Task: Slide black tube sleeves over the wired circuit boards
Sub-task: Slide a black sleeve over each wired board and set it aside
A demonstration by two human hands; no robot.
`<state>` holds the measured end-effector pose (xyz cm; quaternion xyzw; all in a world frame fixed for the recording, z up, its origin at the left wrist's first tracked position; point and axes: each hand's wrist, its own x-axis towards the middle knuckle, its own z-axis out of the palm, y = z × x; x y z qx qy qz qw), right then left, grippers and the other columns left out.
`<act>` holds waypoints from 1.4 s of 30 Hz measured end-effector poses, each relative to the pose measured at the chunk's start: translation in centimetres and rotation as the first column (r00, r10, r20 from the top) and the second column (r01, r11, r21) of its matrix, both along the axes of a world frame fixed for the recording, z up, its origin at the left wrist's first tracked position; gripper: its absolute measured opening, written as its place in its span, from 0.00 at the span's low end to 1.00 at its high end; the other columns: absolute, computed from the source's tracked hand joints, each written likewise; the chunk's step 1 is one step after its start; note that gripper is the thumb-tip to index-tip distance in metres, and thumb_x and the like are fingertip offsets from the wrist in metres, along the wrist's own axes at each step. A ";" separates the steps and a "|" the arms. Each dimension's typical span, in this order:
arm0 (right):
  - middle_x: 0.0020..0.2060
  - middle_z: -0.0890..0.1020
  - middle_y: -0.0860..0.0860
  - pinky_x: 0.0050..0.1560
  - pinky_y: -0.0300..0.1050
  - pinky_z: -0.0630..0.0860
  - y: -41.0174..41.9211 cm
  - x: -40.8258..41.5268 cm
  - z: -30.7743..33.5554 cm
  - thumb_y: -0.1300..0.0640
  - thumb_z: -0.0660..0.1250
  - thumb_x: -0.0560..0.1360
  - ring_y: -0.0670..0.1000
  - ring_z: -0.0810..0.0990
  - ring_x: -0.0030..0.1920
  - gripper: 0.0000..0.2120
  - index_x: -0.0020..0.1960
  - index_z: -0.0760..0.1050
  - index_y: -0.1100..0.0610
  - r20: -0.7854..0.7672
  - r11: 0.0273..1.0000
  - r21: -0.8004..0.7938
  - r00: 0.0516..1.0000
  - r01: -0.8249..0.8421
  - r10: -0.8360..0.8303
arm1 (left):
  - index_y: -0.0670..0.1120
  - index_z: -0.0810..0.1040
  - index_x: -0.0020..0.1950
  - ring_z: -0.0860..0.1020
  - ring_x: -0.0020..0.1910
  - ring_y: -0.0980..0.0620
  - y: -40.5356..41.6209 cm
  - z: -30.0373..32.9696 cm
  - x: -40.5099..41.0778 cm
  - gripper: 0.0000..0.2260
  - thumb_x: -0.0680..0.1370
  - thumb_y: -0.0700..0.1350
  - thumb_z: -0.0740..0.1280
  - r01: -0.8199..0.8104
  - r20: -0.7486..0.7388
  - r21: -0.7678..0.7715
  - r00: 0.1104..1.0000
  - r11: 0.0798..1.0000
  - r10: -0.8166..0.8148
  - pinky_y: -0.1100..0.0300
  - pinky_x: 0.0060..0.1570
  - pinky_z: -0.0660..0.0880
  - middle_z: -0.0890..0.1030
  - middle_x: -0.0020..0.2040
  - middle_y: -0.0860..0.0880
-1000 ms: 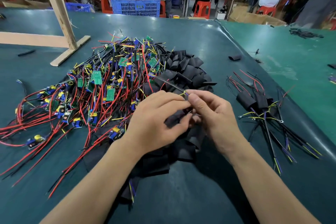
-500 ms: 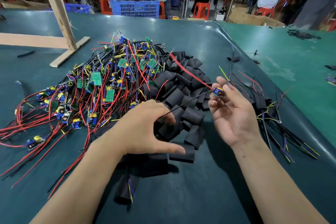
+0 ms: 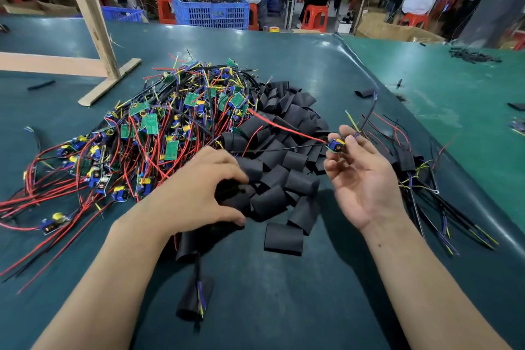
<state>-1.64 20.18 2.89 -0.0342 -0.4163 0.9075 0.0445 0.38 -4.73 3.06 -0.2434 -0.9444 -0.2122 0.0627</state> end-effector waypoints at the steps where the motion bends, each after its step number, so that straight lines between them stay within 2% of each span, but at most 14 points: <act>1: 0.40 0.84 0.54 0.32 0.38 0.75 0.0 0.0 0.0 0.64 0.61 0.79 0.49 0.79 0.33 0.09 0.49 0.80 0.58 0.000 1.000 0.009 1.000 0.003 -0.003 | 0.53 0.80 0.59 0.66 0.55 0.54 -0.2 0.0 -0.1 0.30 0.60 0.61 0.80 -0.044 -0.040 0.001 0.998 0.999 0.044 0.57 0.61 0.66 0.75 0.53 0.56; 3: 0.41 0.84 0.55 0.32 0.38 0.76 0.1 0.0 0.1 0.64 0.62 0.79 0.49 0.79 0.33 0.08 0.49 0.80 0.58 -0.004 1.000 0.010 1.000 0.006 -0.006 | 0.54 0.80 0.51 0.68 0.50 0.52 -0.7 0.2 -0.1 0.26 0.58 0.63 0.79 -0.071 -0.096 -0.004 0.993 0.997 0.070 0.52 0.55 0.69 0.76 0.48 0.56; 7: 0.41 0.84 0.55 0.32 0.39 0.76 0.2 0.0 0.1 0.64 0.62 0.79 0.49 0.79 0.33 0.08 0.50 0.80 0.59 -0.004 1.000 0.021 1.000 0.006 -0.006 | 0.55 0.81 0.42 0.72 0.45 0.56 -1.2 -0.1 -0.1 0.13 0.64 0.56 0.79 0.002 -0.039 0.023 0.999 1.000 -0.002 0.50 0.49 0.72 0.76 0.42 0.58; 10: 0.39 0.84 0.53 0.31 0.39 0.76 0.0 0.2 0.1 0.63 0.62 0.79 0.49 0.79 0.32 0.08 0.51 0.80 0.58 0.004 0.999 0.048 1.000 -0.007 0.007 | 0.50 0.85 0.44 0.74 0.44 0.50 -1.0 -0.1 -0.1 0.07 0.69 0.48 0.79 0.042 -0.167 0.067 0.986 0.997 -0.030 0.49 0.50 0.73 0.78 0.43 0.55; 12: 0.39 0.84 0.53 0.30 0.39 0.76 -0.2 0.3 0.2 0.62 0.62 0.80 0.50 0.79 0.31 0.08 0.51 0.80 0.56 0.006 0.998 0.061 1.000 -0.014 0.014 | 0.48 0.84 0.47 0.76 0.45 0.50 -0.7 0.0 -0.2 0.04 0.73 0.44 0.75 0.044 -0.278 0.190 0.960 0.981 0.011 0.53 0.51 0.73 0.80 0.45 0.54; 15: 0.39 0.84 0.53 0.31 0.40 0.78 -0.4 0.4 0.3 0.61 0.62 0.80 0.51 0.82 0.33 0.10 0.49 0.82 0.55 -0.018 0.998 0.059 1.000 -0.018 0.019 | 0.52 0.75 0.54 0.81 0.42 0.58 0.3 -0.5 -0.1 0.07 0.77 0.42 0.67 -0.065 -0.187 0.449 0.968 0.891 0.165 0.62 0.45 0.75 0.81 0.43 0.58; 17: 0.39 0.83 0.53 0.34 0.41 0.79 -0.4 0.4 0.5 0.59 0.64 0.77 0.53 0.82 0.35 0.08 0.49 0.82 0.54 -0.049 0.998 0.052 0.998 -0.031 0.033 | 0.53 0.71 0.61 0.80 0.39 0.58 1.3 -1.1 -0.1 0.12 0.80 0.40 0.65 -0.076 -0.117 0.517 0.980 0.853 0.158 0.63 0.41 0.75 0.80 0.43 0.58; 20: 0.41 0.83 0.53 0.38 0.42 0.80 -0.2 0.6 0.7 0.58 0.66 0.73 0.54 0.83 0.38 0.08 0.51 0.80 0.54 -0.090 0.996 0.073 0.994 -0.054 0.060 | 0.49 0.71 0.69 0.76 0.49 0.60 1.7 -1.4 -0.2 0.16 0.81 0.40 0.62 -0.017 -0.186 0.508 0.974 0.861 0.129 0.68 0.50 0.70 0.77 0.52 0.56; 23: 0.44 0.84 0.53 0.38 0.41 0.79 0.2 0.7 0.7 0.59 0.65 0.74 0.54 0.83 0.39 0.10 0.54 0.78 0.54 -0.131 0.990 0.121 0.987 -0.073 0.088 | 0.47 0.74 0.68 0.75 0.48 0.54 1.1 -1.1 -0.4 0.15 0.82 0.44 0.58 -0.018 -0.211 0.543 0.965 0.840 0.157 0.67 0.50 0.68 0.76 0.50 0.49; 28: 0.47 0.85 0.55 0.40 0.40 0.79 0.2 0.7 0.7 0.57 0.64 0.75 0.52 0.82 0.39 0.11 0.55 0.79 0.53 -0.162 0.985 0.149 0.980 -0.088 0.112 | 0.43 0.73 0.70 0.74 0.54 0.53 0.9 -1.1 -0.6 0.17 0.83 0.42 0.56 0.018 -0.226 0.545 0.966 0.838 0.126 0.67 0.57 0.66 0.76 0.52 0.44; 32: 0.46 0.85 0.57 0.41 0.38 0.79 0.4 0.6 0.7 0.59 0.65 0.73 0.49 0.81 0.37 0.10 0.54 0.78 0.57 -0.168 0.988 0.129 0.980 -0.088 0.109 | 0.44 0.73 0.70 0.75 0.52 0.52 1.2 -1.1 -0.6 0.17 0.83 0.44 0.56 0.000 -0.189 0.540 0.974 0.841 0.121 0.65 0.56 0.69 0.76 0.50 0.44; 35: 0.44 0.85 0.57 0.42 0.37 0.79 0.6 0.4 0.6 0.62 0.67 0.71 0.48 0.80 0.37 0.10 0.53 0.77 0.58 -0.175 0.988 0.124 0.978 -0.092 0.113 | 0.45 0.74 0.70 0.74 0.47 0.52 1.1 -1.0 -0.4 0.17 0.83 0.44 0.57 0.015 -0.176 0.526 0.980 0.850 0.092 0.65 0.49 0.69 0.74 0.49 0.45; 38: 0.41 0.84 0.56 0.43 0.38 0.79 0.6 0.3 0.6 0.66 0.68 0.69 0.49 0.81 0.37 0.12 0.52 0.76 0.58 -0.186 0.987 0.145 0.978 -0.073 0.100 | 0.44 0.78 0.65 0.75 0.52 0.55 1.1 -1.1 -0.4 0.16 0.83 0.45 0.55 -0.001 -0.168 0.510 0.981 0.860 0.101 0.66 0.53 0.69 0.75 0.50 0.48; 42: 0.38 0.80 0.56 0.42 0.44 0.81 0.3 0.2 0.4 0.65 0.68 0.69 0.54 0.82 0.36 0.12 0.51 0.75 0.58 -0.168 0.984 0.170 0.982 -0.056 0.085 | 0.44 0.81 0.60 0.74 0.46 0.62 1.3 -1.4 -0.7 0.15 0.81 0.49 0.60 -0.009 -0.141 0.364 0.988 0.931 0.064 0.69 0.50 0.70 0.75 0.48 0.51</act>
